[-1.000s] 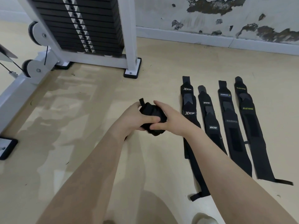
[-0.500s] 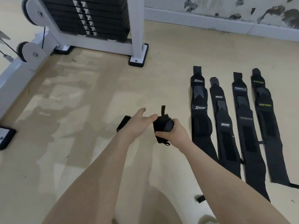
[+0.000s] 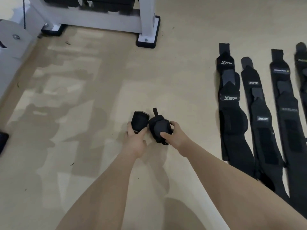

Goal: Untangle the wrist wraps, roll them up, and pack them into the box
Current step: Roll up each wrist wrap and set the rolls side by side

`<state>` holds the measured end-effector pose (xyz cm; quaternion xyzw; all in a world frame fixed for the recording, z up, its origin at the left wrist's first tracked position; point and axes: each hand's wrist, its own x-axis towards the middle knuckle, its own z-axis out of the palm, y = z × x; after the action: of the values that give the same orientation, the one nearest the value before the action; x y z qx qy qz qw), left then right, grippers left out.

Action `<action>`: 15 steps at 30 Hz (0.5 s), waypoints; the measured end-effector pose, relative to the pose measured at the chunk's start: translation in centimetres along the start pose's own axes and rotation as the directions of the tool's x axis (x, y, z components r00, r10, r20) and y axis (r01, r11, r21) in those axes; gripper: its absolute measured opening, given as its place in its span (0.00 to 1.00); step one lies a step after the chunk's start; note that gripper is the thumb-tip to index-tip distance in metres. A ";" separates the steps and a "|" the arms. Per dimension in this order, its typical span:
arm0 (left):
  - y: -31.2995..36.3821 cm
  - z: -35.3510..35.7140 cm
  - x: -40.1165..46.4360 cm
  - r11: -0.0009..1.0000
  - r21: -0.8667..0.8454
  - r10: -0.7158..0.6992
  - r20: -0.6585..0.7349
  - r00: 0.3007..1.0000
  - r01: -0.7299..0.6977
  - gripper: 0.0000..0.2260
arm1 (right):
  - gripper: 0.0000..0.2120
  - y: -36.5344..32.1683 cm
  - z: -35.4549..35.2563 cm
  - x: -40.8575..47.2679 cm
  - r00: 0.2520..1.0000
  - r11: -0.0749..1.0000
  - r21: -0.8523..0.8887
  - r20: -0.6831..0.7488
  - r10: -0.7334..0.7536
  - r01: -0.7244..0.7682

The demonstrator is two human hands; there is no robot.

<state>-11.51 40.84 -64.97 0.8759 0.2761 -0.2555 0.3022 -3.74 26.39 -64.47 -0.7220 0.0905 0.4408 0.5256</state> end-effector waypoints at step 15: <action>7.1 3.3 -3.6 0.893 0.448 0.159 -0.248 0.956 -0.033 0.30 | 0.26 5.7 -16.7 -5.8 0.944 0.643 -0.761 -0.265 -0.196 -0.080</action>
<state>-10.46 32.74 -62.26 0.9611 0.2070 -0.1702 0.0672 -1.52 8.04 -63.15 -0.9401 -0.0424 0.2957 0.1643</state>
